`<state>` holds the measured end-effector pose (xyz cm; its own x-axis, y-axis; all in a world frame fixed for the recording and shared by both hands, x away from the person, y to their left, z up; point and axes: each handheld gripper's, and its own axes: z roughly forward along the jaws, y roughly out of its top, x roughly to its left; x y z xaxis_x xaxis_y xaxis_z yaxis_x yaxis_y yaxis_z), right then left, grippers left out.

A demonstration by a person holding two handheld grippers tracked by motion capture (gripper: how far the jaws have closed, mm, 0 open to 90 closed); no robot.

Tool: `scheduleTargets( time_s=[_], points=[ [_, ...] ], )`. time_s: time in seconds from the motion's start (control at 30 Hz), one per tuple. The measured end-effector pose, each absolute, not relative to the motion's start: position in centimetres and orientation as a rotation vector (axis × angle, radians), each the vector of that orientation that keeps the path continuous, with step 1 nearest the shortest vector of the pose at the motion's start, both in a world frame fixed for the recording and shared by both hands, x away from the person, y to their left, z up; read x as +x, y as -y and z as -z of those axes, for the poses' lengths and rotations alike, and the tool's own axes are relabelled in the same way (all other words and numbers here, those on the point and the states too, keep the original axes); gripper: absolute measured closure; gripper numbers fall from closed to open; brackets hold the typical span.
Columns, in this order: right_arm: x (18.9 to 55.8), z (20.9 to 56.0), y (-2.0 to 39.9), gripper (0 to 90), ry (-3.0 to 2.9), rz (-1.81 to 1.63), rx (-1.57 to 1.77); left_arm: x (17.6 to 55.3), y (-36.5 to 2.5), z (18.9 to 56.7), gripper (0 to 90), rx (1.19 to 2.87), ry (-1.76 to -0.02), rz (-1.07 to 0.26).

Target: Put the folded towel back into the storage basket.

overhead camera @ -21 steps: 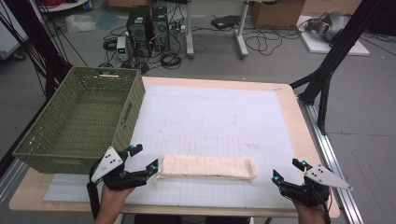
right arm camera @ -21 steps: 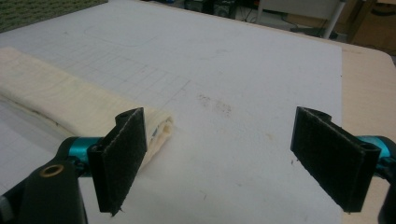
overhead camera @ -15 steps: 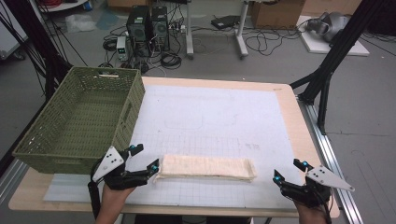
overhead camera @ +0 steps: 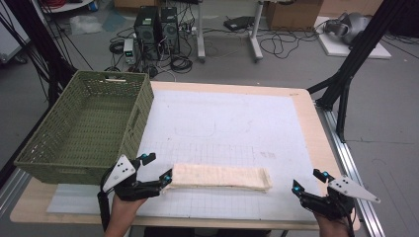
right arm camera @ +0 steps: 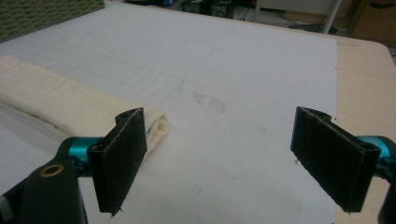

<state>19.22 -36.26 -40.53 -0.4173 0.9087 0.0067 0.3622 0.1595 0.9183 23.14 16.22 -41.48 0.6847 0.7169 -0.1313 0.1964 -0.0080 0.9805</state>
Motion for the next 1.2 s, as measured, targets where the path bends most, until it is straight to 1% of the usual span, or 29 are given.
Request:
scheduleTargets(
  time_s=[0.37, 0.5, 0.63, 0.93, 1.2],
  points=[
    [18.9, 40.2, 35.4, 17.0, -1.881, -1.211, 1.176, 22.9, -16.3, 41.0, 19.7, 1.549, -0.776, -0.491],
    [19.0, 40.3, 35.3, 17.1, -1.891, -1.209, 1.174, 22.9, -16.0, 41.0, 19.6, 1.558, -0.79, -0.471],
    [19.1, 40.3, 35.3, 17.1, -1.89, -1.211, 1.172, 23.2, -15.8, 41.1, 19.5, 1.581, -0.805, -0.436],
    [19.1, 40.3, 35.2, 17.1, -1.897, -1.205, 1.169, 23.5, -15.5, 41.5, 18.8, 1.625, -0.85, -0.418],
    [19.1, 40.4, 35.0, 17.1, -1.907, -1.201, 1.174, 24.2, -15.2, 42.3, 20.6, 1.697, -0.912, -0.372]
  ],
)
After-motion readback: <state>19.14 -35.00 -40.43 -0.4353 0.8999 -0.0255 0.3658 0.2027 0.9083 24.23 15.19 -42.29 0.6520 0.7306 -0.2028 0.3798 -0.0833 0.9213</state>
